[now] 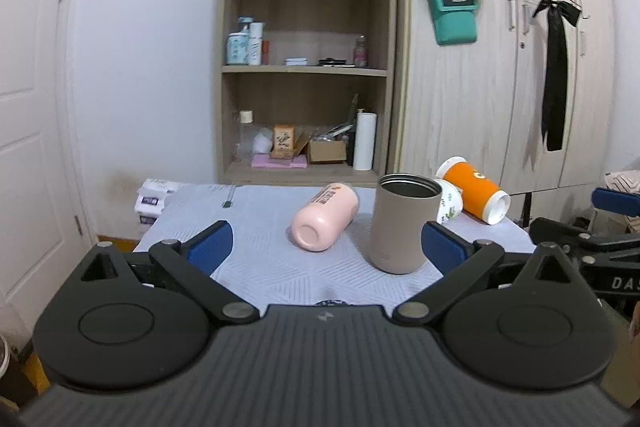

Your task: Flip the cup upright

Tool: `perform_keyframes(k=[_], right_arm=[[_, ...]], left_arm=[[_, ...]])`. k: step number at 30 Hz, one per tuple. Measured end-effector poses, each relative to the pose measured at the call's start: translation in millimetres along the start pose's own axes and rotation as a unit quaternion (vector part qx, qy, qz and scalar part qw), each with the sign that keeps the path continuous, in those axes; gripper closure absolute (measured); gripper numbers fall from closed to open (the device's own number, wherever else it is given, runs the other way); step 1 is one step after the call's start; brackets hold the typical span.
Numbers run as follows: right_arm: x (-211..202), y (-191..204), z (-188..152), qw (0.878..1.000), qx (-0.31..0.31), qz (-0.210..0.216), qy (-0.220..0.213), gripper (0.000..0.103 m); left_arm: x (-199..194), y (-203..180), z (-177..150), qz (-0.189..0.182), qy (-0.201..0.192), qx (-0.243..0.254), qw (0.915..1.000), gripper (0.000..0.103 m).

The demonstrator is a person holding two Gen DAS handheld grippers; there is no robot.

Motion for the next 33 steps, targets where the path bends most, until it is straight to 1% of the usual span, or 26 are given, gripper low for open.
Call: perform_keyframes(k=[3, 6, 10, 17, 19, 22, 27, 33], right_arm=[[-0.7, 0.6, 0.5, 1.0, 0.005, -0.005, -0.003, 0.0], [2.3, 1.5, 0.3, 1.0, 0.009, -0.005, 0.01, 0.0], [5.3, 1.8, -2.1, 0.999, 0.016, -0.015, 0.024, 0.0], [7.2, 1.2, -5.2, 0.999, 0.025, -0.026, 0.028, 0.0], [7.9, 1.9, -6.3, 0.999, 0.026, -0.03, 0.029, 0.0], [8.7, 3.3, -7.7, 0.999, 0.025, -0.028, 0.031, 0.0], [10.9, 5.2, -8.0, 0.999, 0.022, -0.027, 0.037, 0.0], [12.0, 6.4, -8.8, 0.999, 0.019, -0.028, 0.039, 0.0]], left_arm=[[0.6, 4.4, -1.0, 0.007, 0.002, -0.002, 1.0, 0.0], [3.5, 7.4, -1.9, 0.016, 0.011, -0.004, 0.9998, 0.0], [7.2, 10.3, -4.2, 0.021, 0.024, -0.009, 0.9994, 0.0], [19.6, 13.8, -6.9, 0.035, 0.047, -0.025, 0.9979, 0.0], [22.8, 13.8, -7.9, 0.034, 0.053, -0.026, 0.9977, 0.0], [26.4, 10.8, -10.8, 0.036, 0.062, -0.018, 0.9973, 0.0], [31.8, 9.1, -13.3, 0.063, 0.078, -0.013, 0.9949, 0.0], [32.1, 9.6, -14.7, 0.069, 0.09, -0.019, 0.9934, 0.0]])
Point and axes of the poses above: each gripper's, at about its wrist camera, not at the fingertips, and x roughly the way its jaws point, y to its left, z to its top, the point moved 4 cm from there along x, roughly the way its jaws point, and after that the axes turned 11 degrees about y, right-handed, at the moved point
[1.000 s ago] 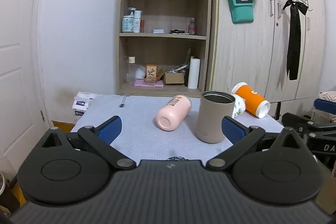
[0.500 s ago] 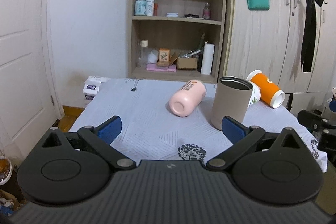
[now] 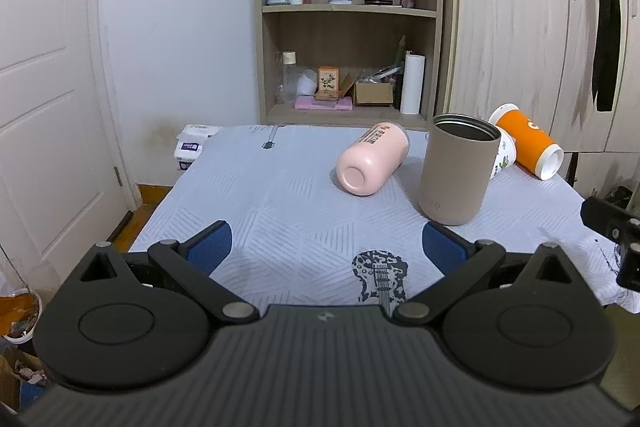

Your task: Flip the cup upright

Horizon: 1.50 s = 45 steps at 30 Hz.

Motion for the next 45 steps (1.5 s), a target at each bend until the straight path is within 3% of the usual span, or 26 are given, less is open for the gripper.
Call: perform_keyframes(k=[32, 45], right_arm=[[3.1, 0.9, -2.5, 1.0, 0.0, -0.004, 0.011, 0.0], [2.8, -0.9, -3.5, 1.0, 0.0, -0.006, 0.01, 0.0]], left_arm=[[7.5, -1.0, -3.4, 0.008, 0.034, 0.013, 0.9993, 0.0], [3.3, 1.4, -3.3, 0.013, 0.016, 0.01, 0.9997, 0.0]])
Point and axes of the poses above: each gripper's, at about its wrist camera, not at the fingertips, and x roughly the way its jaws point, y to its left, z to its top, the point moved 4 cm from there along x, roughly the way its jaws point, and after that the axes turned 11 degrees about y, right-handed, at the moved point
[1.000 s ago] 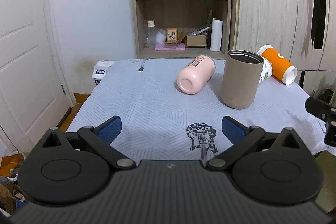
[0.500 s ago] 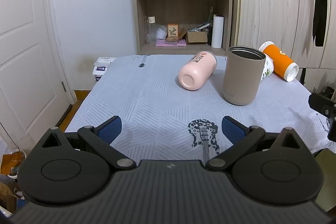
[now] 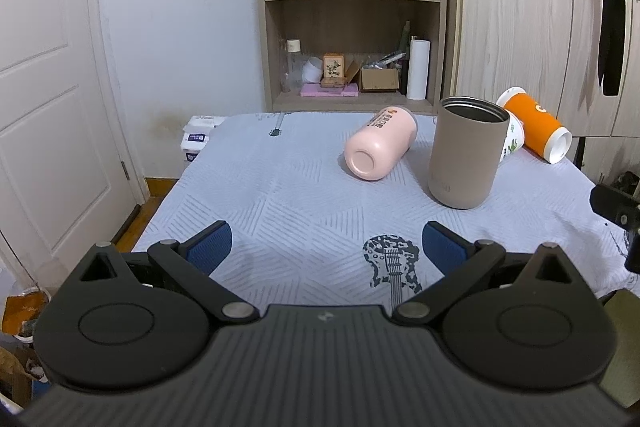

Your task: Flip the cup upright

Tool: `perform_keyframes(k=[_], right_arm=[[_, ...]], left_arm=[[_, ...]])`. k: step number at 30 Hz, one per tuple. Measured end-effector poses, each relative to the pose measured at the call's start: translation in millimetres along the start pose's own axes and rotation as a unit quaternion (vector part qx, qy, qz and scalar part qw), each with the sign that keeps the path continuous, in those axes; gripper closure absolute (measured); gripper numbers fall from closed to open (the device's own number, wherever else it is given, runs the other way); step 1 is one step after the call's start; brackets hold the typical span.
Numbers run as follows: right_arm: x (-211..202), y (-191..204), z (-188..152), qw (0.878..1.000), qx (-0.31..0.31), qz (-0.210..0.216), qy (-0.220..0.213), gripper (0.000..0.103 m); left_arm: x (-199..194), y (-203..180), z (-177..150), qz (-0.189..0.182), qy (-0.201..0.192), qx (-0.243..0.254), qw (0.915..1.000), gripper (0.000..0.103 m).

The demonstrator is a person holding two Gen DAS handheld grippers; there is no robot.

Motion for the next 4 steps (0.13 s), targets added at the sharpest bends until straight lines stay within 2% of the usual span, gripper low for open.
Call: perform_keyframes(k=[4], right_arm=[[-0.7, 0.5, -0.1, 1.0, -0.001, 0.0, -0.001, 0.0]], left_arm=[[-1.1, -1.6, -0.2, -0.002, 0.0, 0.005, 1.0, 0.0]])
Point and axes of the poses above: each gripper's, at about its wrist camera, not at the fingertips, and x roughly the way its jaws point, y to its left, z to its top, the point moved 4 cm from there along x, roughly the way its jaws point, and after that the axes turned 11 degrees about y, right-handed, at the moved point
